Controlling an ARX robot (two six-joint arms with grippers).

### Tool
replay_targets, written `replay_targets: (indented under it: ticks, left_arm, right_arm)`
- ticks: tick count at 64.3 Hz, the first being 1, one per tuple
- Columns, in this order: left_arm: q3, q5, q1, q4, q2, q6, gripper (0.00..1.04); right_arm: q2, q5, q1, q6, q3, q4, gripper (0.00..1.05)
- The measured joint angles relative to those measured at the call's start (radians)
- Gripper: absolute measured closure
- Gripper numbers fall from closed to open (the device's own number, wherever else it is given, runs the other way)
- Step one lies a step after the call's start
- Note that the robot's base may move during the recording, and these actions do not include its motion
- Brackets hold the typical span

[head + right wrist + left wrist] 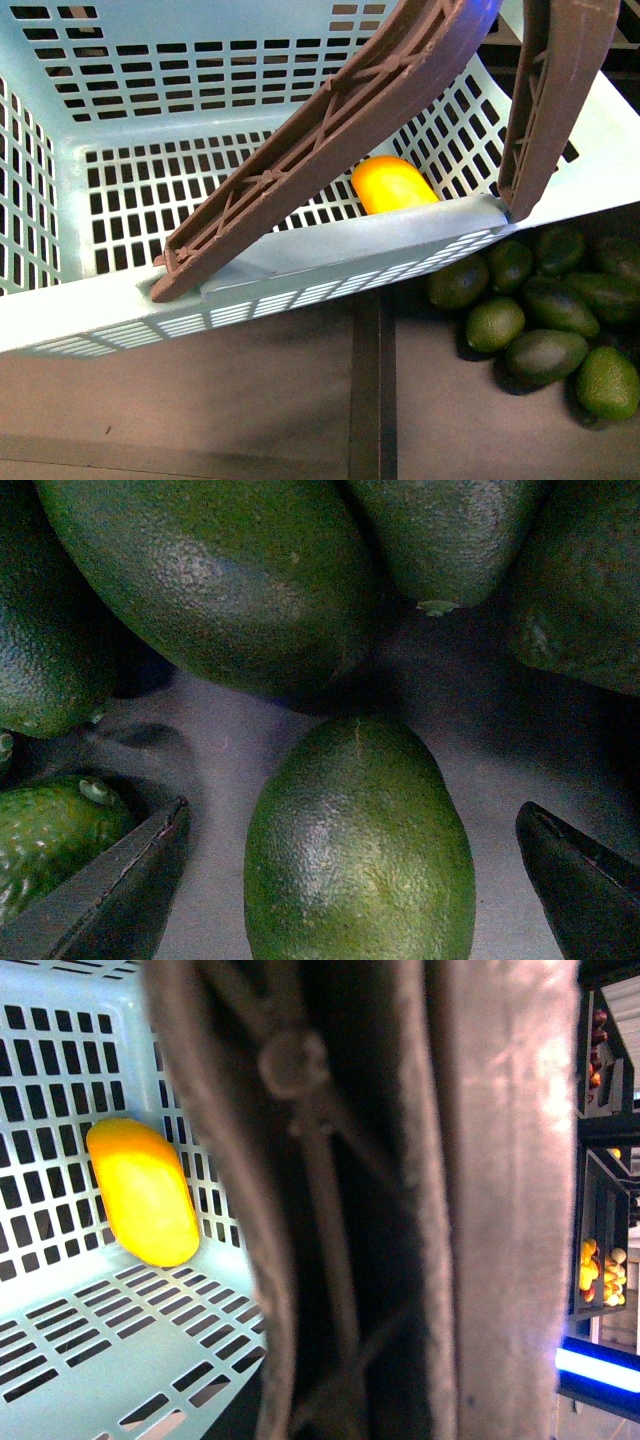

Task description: Pick mango and avocado into basket

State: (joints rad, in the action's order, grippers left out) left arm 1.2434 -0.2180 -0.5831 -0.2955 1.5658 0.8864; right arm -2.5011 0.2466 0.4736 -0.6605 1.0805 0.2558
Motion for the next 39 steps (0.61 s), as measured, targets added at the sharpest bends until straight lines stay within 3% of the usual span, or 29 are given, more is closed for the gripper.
replay_targets:
  ticks: [39]
  left_arm:
    - [0.0,0.001,0.0,0.0,0.0,0.0,0.91]
  right_arm:
    - [-0.052,-0.023,-0.023,0.022,0.035,-0.008,0.09]
